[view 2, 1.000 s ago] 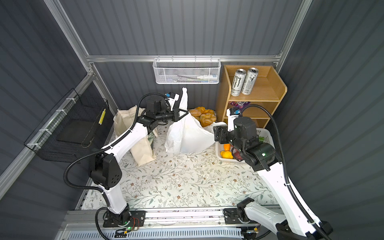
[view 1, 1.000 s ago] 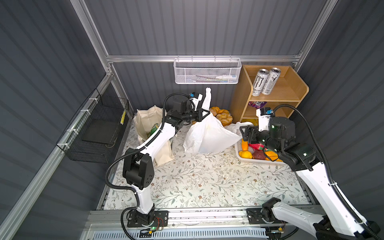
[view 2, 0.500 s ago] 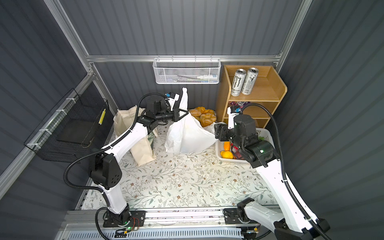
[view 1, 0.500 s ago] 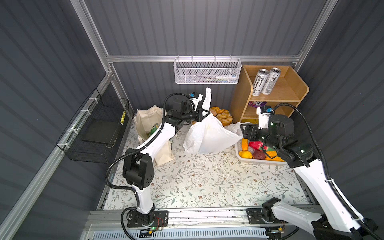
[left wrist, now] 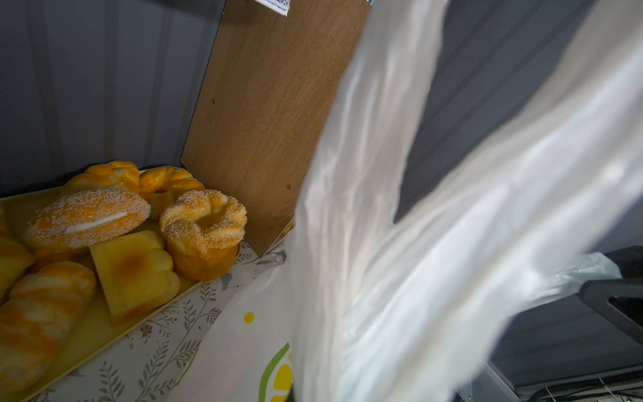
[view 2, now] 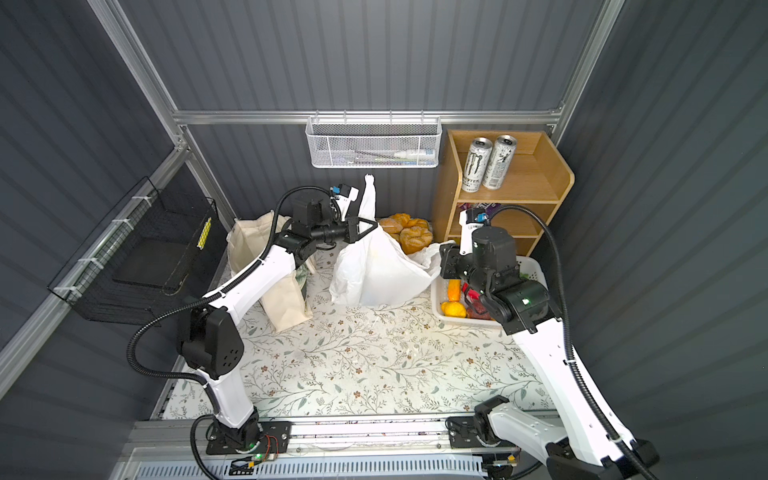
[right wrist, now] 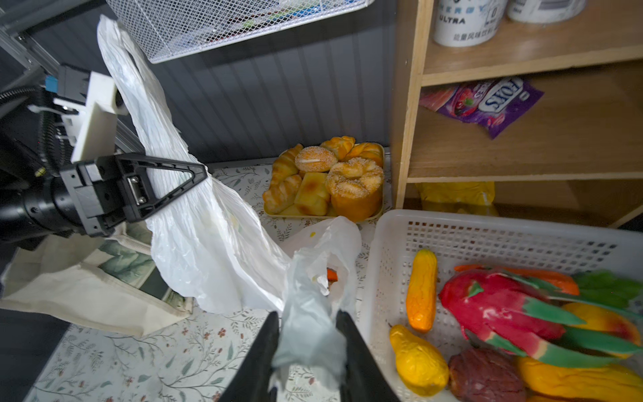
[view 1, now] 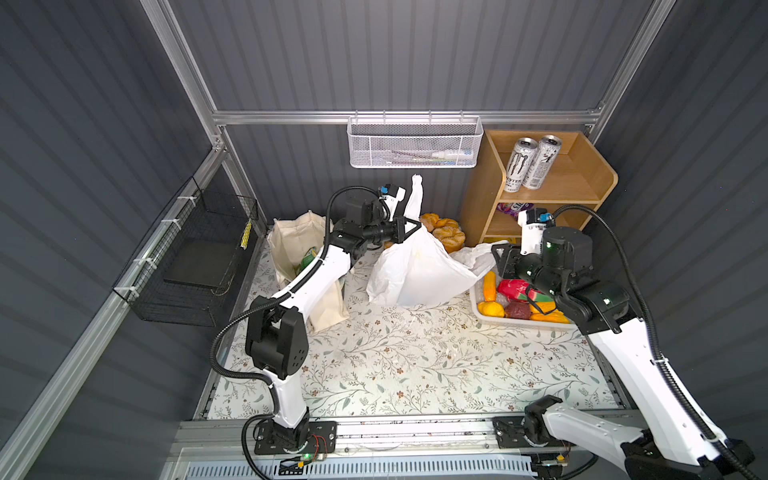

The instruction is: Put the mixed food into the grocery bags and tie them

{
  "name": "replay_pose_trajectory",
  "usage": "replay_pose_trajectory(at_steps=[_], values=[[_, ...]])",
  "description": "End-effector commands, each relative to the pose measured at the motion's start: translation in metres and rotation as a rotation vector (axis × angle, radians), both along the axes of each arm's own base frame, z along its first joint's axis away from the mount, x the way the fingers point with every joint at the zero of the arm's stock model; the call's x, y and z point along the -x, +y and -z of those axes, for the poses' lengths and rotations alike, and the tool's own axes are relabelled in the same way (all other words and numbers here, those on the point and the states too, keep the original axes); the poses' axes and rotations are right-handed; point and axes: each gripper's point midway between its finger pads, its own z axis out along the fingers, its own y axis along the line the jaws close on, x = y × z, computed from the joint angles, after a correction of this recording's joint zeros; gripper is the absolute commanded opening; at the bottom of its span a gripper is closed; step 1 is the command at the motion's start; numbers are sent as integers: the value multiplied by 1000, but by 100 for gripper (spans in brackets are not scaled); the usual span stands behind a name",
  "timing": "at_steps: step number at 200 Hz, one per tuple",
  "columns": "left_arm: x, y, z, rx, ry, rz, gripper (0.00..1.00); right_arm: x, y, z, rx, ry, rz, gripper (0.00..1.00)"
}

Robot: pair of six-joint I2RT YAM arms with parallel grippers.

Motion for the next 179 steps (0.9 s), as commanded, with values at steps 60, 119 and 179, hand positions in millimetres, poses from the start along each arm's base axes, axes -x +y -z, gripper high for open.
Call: replay_pose_trajectory(at_steps=[60,119,179], values=[[16,24,-36,42,-57,-99,0,1,-10,-37,48,-75,-16,0],[43,18,-32,-3,-112,57,0,3,4,-37,130,-8,-111,0],[38,0,-15,-15,-75,108,0,6,30,-47,411,-1,-144,0]])
